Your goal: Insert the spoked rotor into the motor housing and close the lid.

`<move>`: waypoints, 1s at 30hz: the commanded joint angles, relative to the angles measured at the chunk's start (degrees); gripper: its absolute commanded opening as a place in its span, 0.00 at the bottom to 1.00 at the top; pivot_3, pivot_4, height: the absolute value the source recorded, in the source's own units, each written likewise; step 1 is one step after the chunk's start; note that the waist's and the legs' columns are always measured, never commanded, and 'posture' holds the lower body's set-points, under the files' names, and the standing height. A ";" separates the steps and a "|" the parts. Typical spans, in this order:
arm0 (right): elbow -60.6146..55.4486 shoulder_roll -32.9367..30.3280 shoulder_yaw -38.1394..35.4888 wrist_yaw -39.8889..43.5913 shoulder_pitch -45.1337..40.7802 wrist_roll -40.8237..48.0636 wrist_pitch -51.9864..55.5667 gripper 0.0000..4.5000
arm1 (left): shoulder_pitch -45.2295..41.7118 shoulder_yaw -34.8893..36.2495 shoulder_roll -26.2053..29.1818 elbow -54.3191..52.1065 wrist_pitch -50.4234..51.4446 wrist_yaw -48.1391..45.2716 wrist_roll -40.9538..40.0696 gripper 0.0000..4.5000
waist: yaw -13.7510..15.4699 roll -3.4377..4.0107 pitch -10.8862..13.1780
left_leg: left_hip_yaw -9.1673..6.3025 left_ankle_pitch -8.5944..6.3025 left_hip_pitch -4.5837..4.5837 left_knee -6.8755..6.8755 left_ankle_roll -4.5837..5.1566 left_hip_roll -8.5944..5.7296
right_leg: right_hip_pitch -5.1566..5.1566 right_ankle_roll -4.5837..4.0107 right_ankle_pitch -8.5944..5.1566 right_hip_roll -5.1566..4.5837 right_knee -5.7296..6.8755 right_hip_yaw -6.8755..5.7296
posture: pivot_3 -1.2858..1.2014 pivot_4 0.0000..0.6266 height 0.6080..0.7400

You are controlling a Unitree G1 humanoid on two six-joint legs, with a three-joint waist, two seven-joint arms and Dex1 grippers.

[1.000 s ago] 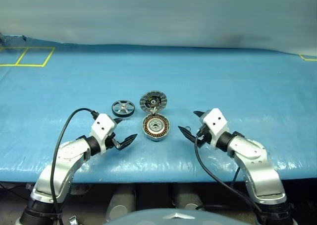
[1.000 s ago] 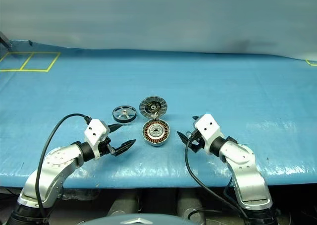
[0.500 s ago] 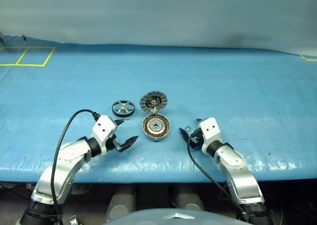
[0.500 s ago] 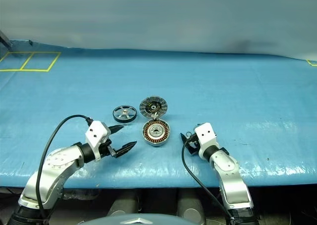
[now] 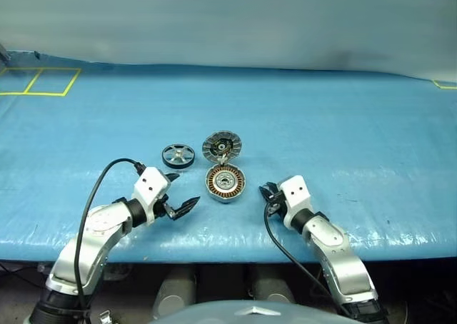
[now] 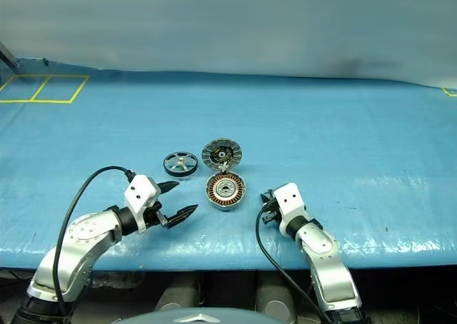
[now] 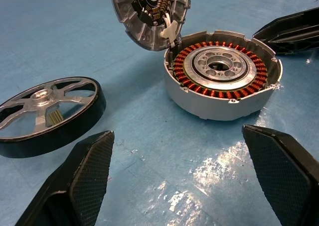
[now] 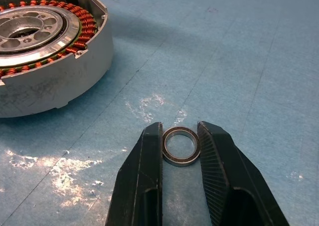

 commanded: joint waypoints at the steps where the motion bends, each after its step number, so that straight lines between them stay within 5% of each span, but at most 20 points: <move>1: -2.20 -0.28 0.63 0.37 -0.69 1.06 2.45 0.18 | -0.39 0.17 0.05 -1.24 -0.97 -0.05 0.18 1.00 | -0.10 0.00 0.00 | 0.00 0.00 0.00 0.00 0.00 0.00 | 0.00 0.00 0.00 0.00 0.00 0.00 | 0.52 0.24 1.00; 15: -18.66 -3.53 5.73 3.98 -11.36 5.00 13.76 0.18 | 0.98 1.02 0.36 -2.34 -0.44 0.04 -0.36 1.00 | 0.05 0.04 0.04 | -0.01 0.00 -0.14 -0.04 0.01 -0.01 | -0.16 0.00 0.00 0.01 -0.03 -0.01 | 0.52 0.24 1.00; 30: -9.61 0.27 13.26 4.91 -15.21 5.31 13.54 0.18 | 1.51 1.18 0.06 -2.95 -0.21 0.63 -0.48 1.00 | -0.19 0.05 0.04 | 0.00 0.01 -0.13 -0.06 0.01 0.00 | -0.18 0.00 0.00 0.02 -0.01 -0.01 | 0.52 0.24 1.00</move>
